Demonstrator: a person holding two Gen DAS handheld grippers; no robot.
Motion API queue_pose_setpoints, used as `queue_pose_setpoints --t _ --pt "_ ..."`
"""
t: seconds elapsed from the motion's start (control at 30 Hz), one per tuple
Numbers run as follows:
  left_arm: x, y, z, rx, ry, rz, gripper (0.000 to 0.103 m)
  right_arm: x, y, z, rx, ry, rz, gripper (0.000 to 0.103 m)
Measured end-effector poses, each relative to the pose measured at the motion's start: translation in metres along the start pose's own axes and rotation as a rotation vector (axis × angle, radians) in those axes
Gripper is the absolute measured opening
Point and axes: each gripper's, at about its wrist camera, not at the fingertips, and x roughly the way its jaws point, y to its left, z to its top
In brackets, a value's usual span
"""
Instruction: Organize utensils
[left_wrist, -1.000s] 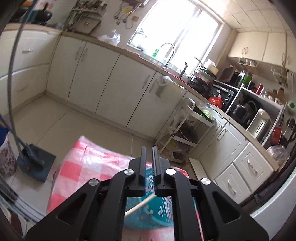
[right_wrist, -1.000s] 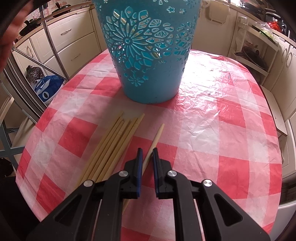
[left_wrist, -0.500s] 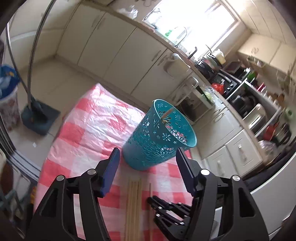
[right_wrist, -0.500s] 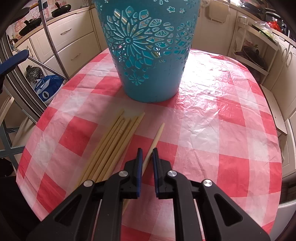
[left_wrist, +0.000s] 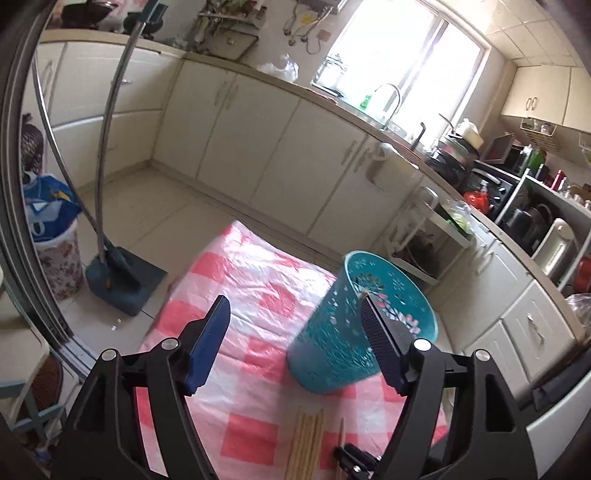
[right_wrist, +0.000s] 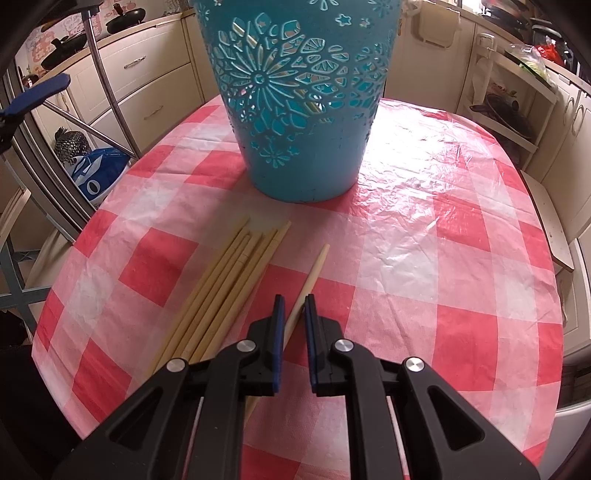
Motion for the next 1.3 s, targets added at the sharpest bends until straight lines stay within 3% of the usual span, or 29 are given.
queue_pose_setpoints --t 0.2,0.47,0.63,0.73,0.8,0.9,1.03,1.13,1.3 --pt "0.007 0.011 0.007 -0.029 0.008 0.05 0.072 0.0 0.003 -0.001 -0.038 -0.003 -0.001 0.009" --pt "0.014 0.038 0.014 -0.087 0.074 0.059 0.072 -0.032 -0.018 -0.008 0.109 -0.05 0.197 0.006" --pt "0.011 0.053 0.018 -0.142 0.082 0.057 0.072 -0.078 -0.034 0.001 0.245 -0.2 0.425 0.006" --pt "0.008 0.058 0.019 -0.165 0.074 0.059 0.072 -0.12 -0.039 0.032 0.271 -0.358 0.476 0.006" --pt "0.006 0.06 0.02 -0.171 0.065 0.061 0.072 -0.154 -0.042 0.066 0.273 -0.515 0.464 0.006" --pt "0.004 0.058 0.021 -0.168 0.052 0.07 0.073 -0.185 -0.042 0.116 0.282 -0.719 0.367 0.006" --pt "0.003 0.052 0.022 -0.152 0.043 0.074 0.073 -0.181 -0.035 0.165 0.314 -0.869 0.202 0.006" --pt "0.002 0.051 0.022 -0.15 0.04 0.073 0.074 -0.152 -0.026 0.183 0.315 -0.898 0.066 0.006" --pt "0.004 0.052 0.024 -0.155 0.047 0.074 0.074 -0.105 -0.018 0.179 0.292 -0.777 0.041 0.006"
